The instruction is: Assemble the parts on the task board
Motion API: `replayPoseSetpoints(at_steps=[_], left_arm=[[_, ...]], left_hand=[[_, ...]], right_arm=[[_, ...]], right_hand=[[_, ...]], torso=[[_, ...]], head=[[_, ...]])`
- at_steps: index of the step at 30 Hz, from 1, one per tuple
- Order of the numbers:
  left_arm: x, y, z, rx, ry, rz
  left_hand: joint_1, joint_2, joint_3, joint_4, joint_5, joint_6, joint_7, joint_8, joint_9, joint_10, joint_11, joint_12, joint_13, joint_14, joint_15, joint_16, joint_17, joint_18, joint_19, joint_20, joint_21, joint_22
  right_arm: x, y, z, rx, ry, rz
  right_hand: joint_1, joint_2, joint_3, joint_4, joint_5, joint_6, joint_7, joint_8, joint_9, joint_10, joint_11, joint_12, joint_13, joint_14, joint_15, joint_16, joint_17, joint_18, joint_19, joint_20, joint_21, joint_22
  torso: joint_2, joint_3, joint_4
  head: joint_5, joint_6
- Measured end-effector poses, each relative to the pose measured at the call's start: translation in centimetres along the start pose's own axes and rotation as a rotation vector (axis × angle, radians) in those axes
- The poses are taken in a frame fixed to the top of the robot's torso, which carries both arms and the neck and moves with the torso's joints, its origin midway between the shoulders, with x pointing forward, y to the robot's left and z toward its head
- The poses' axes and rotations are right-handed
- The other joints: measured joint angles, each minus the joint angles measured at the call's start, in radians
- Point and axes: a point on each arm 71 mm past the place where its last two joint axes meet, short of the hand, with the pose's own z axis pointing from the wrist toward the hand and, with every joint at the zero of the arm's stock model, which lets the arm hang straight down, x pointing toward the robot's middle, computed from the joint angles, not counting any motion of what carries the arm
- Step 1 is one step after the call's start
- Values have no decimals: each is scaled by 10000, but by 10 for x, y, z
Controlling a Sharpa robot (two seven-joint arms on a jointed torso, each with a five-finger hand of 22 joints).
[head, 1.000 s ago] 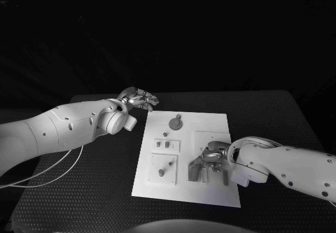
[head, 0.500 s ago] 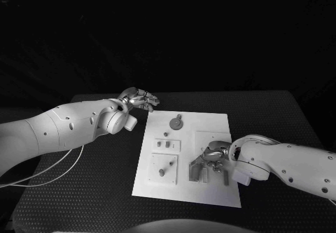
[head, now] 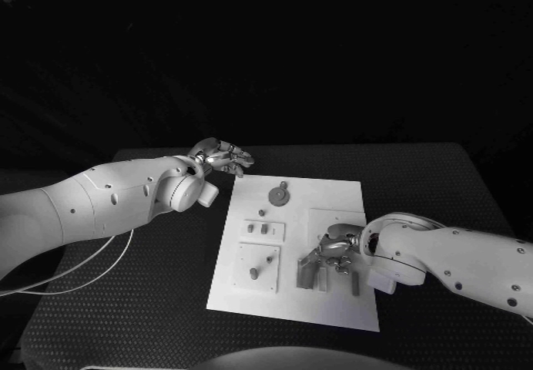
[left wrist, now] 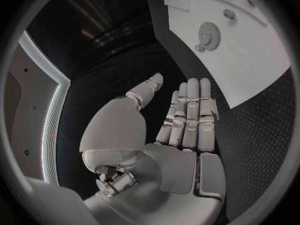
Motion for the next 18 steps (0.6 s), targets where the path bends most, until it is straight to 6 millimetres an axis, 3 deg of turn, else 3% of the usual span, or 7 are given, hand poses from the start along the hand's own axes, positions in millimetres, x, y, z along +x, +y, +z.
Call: replayPoseSetpoints(at_steps=[11, 18], left_arm=[[0, 0, 0, -14, 13, -2], [0, 0, 0, -23, 8, -1]], left_hand=[[0, 0, 0, 0, 0, 0, -1, 0, 1, 2, -1, 0, -8, 0, 0, 0, 11, -1, 0, 0, 0, 8], [0, 0, 0, 0, 0, -4, -5, 0, 1, -20, 22, 0, -8, 0, 0, 0, 10, -1, 0, 0, 0, 7]], right_arm=[[0, 2, 0, -67, -47, -279], [0, 3, 0, -97, -108, -379]], right_hand=[[27, -27, -1, -1, -10, 0, 0, 0, 19, 0, 0, 0, 0, -5, 5, 0, -32, 0, 0, 0, 0, 0], [316, -316, 26, 32, -11, -93, 92, -96, -15, -96, 52, -14, -27, -153, 82, -1, -311, 14, -73, 73, 0, 0]], torso=[[-1, -1, -2], [-2, -4, -2]], head=[[14, -23], [25, -41]])
